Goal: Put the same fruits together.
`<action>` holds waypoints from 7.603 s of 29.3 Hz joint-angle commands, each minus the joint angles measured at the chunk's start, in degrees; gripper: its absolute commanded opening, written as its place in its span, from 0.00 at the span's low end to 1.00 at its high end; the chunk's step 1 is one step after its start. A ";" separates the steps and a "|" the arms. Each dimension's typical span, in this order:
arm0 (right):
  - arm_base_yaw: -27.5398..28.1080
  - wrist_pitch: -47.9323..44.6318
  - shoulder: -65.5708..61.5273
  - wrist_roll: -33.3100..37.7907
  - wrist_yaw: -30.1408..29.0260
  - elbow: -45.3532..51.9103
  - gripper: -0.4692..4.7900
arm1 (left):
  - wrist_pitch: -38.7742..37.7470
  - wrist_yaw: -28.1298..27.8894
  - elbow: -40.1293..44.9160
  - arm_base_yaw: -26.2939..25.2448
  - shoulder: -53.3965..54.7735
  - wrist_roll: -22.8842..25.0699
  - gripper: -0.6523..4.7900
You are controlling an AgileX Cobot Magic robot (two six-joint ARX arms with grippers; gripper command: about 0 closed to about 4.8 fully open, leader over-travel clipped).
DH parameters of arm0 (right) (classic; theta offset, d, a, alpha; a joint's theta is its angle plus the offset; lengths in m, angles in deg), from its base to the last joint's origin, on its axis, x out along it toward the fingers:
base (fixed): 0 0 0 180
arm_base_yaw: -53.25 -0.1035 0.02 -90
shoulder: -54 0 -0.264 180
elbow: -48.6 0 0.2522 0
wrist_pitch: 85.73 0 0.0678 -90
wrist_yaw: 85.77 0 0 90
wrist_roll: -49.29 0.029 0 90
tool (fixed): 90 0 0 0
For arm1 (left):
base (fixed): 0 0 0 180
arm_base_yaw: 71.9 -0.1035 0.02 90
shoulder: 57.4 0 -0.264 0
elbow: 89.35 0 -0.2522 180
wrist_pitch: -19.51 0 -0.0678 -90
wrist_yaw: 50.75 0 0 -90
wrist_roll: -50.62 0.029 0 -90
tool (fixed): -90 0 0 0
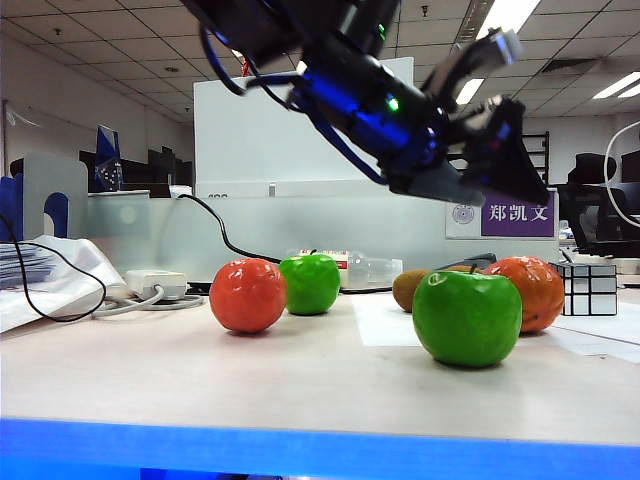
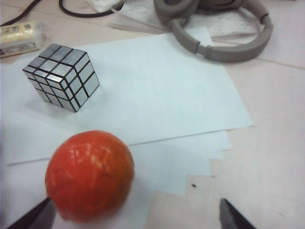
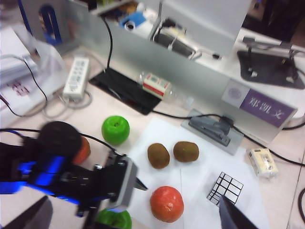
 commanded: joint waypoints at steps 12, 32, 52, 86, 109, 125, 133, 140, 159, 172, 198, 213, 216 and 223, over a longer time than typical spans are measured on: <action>-0.07 3.89 5.97 2.60 3.45 -0.13 1.00 | -1.40 -5.57 -13.09 0.46 10.80 2.49 1.00; -0.07 5.68 6.36 3.85 3.41 -0.13 1.00 | -1.55 -5.95 -14.14 0.26 15.54 6.34 1.00; -0.07 6.78 6.45 4.09 3.39 -0.13 1.00 | 1.25 -7.72 -14.14 -0.79 18.08 6.56 1.00; -0.04 2.16 6.67 1.81 4.79 -0.13 1.00 | -10.54 -8.55 -22.45 -4.31 3.80 3.26 0.11; -0.24 -7.89 3.80 -0.07 -6.21 20.85 1.00 | -32.33 -7.04 -10.56 -19.69 -27.36 4.39 0.11; -0.59 -16.55 2.54 1.09 -12.57 22.56 1.00 | -18.01 -11.61 24.90 -20.24 -52.04 0.28 0.11; -3.52 -14.80 2.62 3.04 -14.75 22.56 1.00 | 6.84 -11.56 44.78 -28.39 -52.13 -10.67 0.11; -7.58 -15.69 3.45 5.29 -14.51 22.56 1.00 | 15.41 -12.17 52.43 -32.52 -50.25 -11.89 0.11; -20.28 -15.34 5.03 8.85 -2.43 22.53 1.00 | 35.06 -12.63 52.52 -32.52 -22.58 -13.22 0.11; -22.99 -16.74 4.50 9.97 -0.02 22.56 1.00 | 37.09 -9.84 52.28 -32.50 -18.80 -14.47 0.11; -22.99 -16.70 4.66 10.05 -0.02 22.56 1.00 | 38.84 -7.28 52.30 -32.41 -17.44 -16.33 1.00; -22.99 -16.63 4.22 9.20 2.23 22.56 1.00 | 43.69 -0.15 52.30 -32.41 -21.88 -17.70 1.00; -22.97 -15.80 2.84 6.86 5.86 22.56 1.00 | 46.05 -0.63 52.30 -32.41 -25.79 -17.75 1.00; -20.55 -19.82 -5.64 0.92 5.99 22.53 1.00 | 45.88 -0.46 52.28 -32.41 -37.90 -18.01 1.00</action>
